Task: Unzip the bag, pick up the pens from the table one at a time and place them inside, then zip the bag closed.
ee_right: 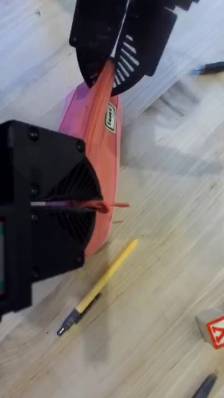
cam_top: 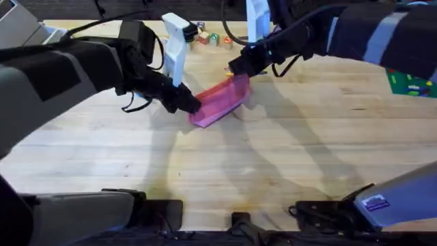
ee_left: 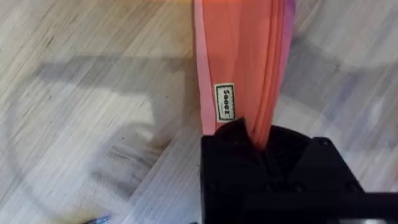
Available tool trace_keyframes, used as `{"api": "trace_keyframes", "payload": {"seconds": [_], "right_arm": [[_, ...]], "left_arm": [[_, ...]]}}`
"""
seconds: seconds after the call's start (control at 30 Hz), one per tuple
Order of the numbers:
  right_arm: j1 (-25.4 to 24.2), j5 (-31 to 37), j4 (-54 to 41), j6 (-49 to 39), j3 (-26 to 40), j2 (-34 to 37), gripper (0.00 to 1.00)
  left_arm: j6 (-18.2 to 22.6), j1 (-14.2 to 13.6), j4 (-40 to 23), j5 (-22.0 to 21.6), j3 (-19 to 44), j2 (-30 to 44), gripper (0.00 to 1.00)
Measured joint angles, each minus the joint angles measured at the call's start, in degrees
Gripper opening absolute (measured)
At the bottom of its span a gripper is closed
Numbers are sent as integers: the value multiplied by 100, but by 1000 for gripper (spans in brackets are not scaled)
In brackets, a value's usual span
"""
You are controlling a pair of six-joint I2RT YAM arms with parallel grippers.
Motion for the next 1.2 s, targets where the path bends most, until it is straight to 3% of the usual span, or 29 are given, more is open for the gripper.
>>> {"api": "trace_keyframes", "payload": {"seconds": [1.2], "right_arm": [[1366, -38, 64, 744, 15, 0, 32]], "left_arm": [[1, 0, -28, 4, 0, -1, 44]]}}
